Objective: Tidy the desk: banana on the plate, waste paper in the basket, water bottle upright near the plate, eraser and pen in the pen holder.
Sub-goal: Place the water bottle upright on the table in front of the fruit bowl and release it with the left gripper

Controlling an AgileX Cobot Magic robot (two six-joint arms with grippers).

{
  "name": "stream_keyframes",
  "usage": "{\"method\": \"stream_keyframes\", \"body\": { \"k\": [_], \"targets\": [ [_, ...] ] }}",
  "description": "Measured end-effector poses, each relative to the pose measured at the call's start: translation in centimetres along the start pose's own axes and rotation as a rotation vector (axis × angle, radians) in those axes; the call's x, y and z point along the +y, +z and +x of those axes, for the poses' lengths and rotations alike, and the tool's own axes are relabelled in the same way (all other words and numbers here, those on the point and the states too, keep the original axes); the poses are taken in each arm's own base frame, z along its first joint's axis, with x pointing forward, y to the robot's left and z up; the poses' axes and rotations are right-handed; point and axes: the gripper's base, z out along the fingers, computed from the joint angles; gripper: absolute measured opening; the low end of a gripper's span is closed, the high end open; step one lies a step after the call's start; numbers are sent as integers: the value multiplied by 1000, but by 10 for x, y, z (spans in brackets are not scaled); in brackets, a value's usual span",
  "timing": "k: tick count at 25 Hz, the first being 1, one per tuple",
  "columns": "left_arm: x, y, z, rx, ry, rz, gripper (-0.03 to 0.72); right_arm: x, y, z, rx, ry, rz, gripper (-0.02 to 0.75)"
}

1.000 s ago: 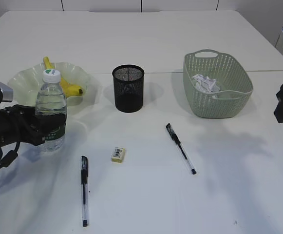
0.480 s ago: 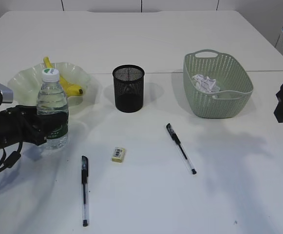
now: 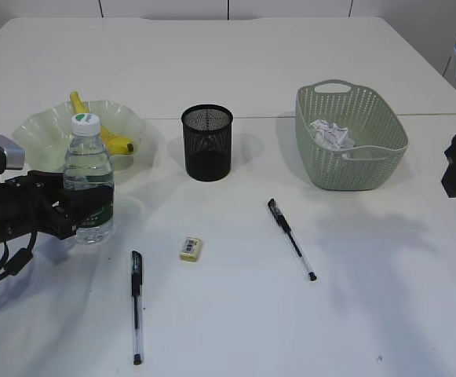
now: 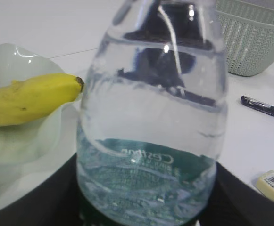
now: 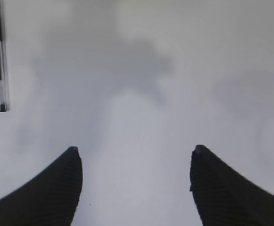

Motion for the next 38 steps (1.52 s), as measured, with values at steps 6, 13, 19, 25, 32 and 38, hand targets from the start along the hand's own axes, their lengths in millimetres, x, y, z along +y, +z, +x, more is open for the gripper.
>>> {"method": "stream_keyframes", "body": {
  "k": [6,13,19,25,32,38],
  "targets": [
    [0,0,0,1,1,2,449,0,0,0,0,-1,1,533],
    [-1,0,0,2,2,6,467,0,0,0,0,-1,1,533],
    [0,0,6,43,1,6,520,0,0,0,0,-3,1,533],
    [4,-3,8,59,2,-2,545,0,0,0,0,-3,1,533],
    [4,-5,10,70,1,-1,628,0,0,0,0,-3,1,533],
    [-3,-12,13,93,-18,0,630,0,0,0,0,-3,1,532]
  ]
}}
